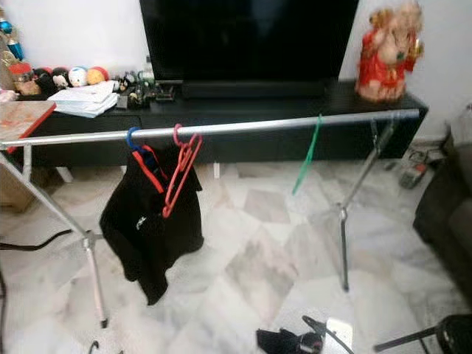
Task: Hang hanger
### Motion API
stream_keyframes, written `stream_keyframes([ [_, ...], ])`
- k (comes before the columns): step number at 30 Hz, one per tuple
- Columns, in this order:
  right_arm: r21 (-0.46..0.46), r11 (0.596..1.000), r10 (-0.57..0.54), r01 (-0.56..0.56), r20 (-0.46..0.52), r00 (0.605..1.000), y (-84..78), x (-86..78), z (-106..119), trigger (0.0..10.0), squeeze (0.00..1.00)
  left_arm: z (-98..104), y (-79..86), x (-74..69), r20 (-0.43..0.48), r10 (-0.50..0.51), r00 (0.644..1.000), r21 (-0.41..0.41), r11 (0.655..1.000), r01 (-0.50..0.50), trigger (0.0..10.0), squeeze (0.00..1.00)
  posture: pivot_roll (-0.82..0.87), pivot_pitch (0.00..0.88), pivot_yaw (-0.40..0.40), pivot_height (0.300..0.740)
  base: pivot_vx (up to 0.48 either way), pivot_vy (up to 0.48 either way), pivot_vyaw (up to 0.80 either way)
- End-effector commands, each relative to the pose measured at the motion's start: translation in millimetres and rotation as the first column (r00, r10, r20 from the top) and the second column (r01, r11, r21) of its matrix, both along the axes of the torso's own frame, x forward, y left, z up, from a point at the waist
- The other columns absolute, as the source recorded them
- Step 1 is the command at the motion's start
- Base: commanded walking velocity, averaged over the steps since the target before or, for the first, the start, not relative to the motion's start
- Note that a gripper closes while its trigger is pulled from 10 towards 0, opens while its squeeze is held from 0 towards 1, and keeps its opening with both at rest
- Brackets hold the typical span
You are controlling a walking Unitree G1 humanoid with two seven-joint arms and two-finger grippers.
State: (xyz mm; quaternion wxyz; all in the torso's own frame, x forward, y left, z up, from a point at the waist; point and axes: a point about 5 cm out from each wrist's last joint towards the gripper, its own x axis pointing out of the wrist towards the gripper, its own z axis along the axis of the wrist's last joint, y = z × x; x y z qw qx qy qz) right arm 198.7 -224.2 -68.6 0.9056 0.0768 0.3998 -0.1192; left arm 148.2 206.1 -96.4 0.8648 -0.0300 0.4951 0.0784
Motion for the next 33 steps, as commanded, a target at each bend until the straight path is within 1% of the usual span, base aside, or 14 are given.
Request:
stream_keyframes([
  [1, 0.013, 1.0, -0.001, 0.001, 0.011, 1.0, 3.5, 2.9, 0.9, 10.0, 0.0, -1.1, 0.1, -1.8, -0.025, -0.01, 1.0, 0.016, 1.0, 0.01, 10.0, 0.0, -0.03, 0.0, 0.01, 0.74, 0.0, 0.0, 0.0],
  [2, 0.017, 1.0, 0.004, -0.004, 0.005, 1.0, 4.4, 1.7, 0.0, 10.0, 0.0, -1.8, -5.5, -1.0, -0.031, -0.014, 0.999, 0.013, 1.0, 0.014, 10.0, 0.0, -0.02, 0.0, 0.008, 0.74, 0.0, 0.0, 0.0],
  [5, 0.018, 1.0, 0.014, -0.014, -0.005, 1.0, 4.9, 0.0, -1.2, 10.0, 0.0, -2.6, -11.2, -0.5, -0.038, -0.018, 0.999, 0.007, 1.0, 0.018, 10.0, 0.0, -0.02, 0.0, 0.007, 0.74, 0.0, 0.0, 0.0],
  [8, 0.015, 1.0, 0.015, -0.015, -0.006, 1.0, 1.7, 1.0, 0.0, 10.0, 0.0, -2.8, -22.5, 3.4, -0.038, -0.008, 0.999, -0.014, 1.0, 0.007, 10.0, 0.0, -0.02, 0.0, 0.0, 0.74, 0.0, 0.0, 0.0],
  [11, 0.009, 1.0, 0.015, -0.015, -0.004, 1.0, -1.8, 2.5, 1.5, 10.0, 0.0, -2.2, -26.9, 6.3, -0.033, -0.012, 0.999, -0.018, 1.0, 0.012, 10.0, 0.0, -0.02, 0.0, -0.008, 0.74, 0.0, 0.48, 0.0],
  [14, -0.001, 1.0, 0.017, -0.017, -0.003, 1.0, -6.6, 3.8, 3.4, 10.0, 0.0, -1.7, -25.3, 7.0, -0.025, -0.003, 1.0, -0.021, 1.0, 0.002, 10.0, 0.0, -0.02, 0.0, -0.019, 0.74, 0.0, 0.48, 0.0],
  [20, -0.007, 1.0, 0.017, -0.017, 0.0, 1.0, -9.0, 4.5, 4.4, 10.0, 0.0, -1.3, -25.4, 7.8, -0.022, -0.002, 1.0, -0.027, 1.0, 0.002, 10.0, 0.0, -0.04, 0.0, -0.009, 0.74, 0.0, 0.48, 0.0],
  [27, 0.004, 1.0, 0.006, -0.006, -0.005, 1.0, -6.7, 1.1, 2.0, 10.0, 0.0, -0.7, -18.8, 7.2, -0.019, -0.014, 1.0, -0.018, 1.0, 0.014, 10.0, 0.0, -0.04, 0.0, 0.01, 0.74, 0.0, 0.48, 0.0],
  [28, 0.011, 1.0, 0.001, -0.001, -0.007, 1.0, -5.2, 0.0, 1.0, 10.0, 0.0, -0.4, -15.1, 6.8, -0.019, -0.024, 1.0, -0.005, 1.0, 0.024, 10.0, 0.0, -0.03, 0.0, 0.014, 0.74, 0.0, 0.394, 0.0],
  [30, 0.014, 1.0, 0.001, 0.0, -0.008, 1.0, -4.1, -0.3, 0.6, 10.0, 0.0, -0.2, -12.1, 6.1, -0.021, -0.025, 0.999, 0.001, 1.0, 0.025, 10.0, 0.0, -0.03, 0.0, 0.019, 0.74, 0.0, 0.0, 0.0],
  [33, 0.025, 1.0, -0.013, 0.013, -0.005, 1.0, -2.6, -0.4, 0.2, 10.0, 0.0, -0.2, -5.8, 3.7, -0.032, -0.039, 0.999, 0.012, 0.999, 0.04, 10.0, 0.0, -0.03, 0.0, 0.048, 0.74, 0.0, 0.0, 0.0],
])
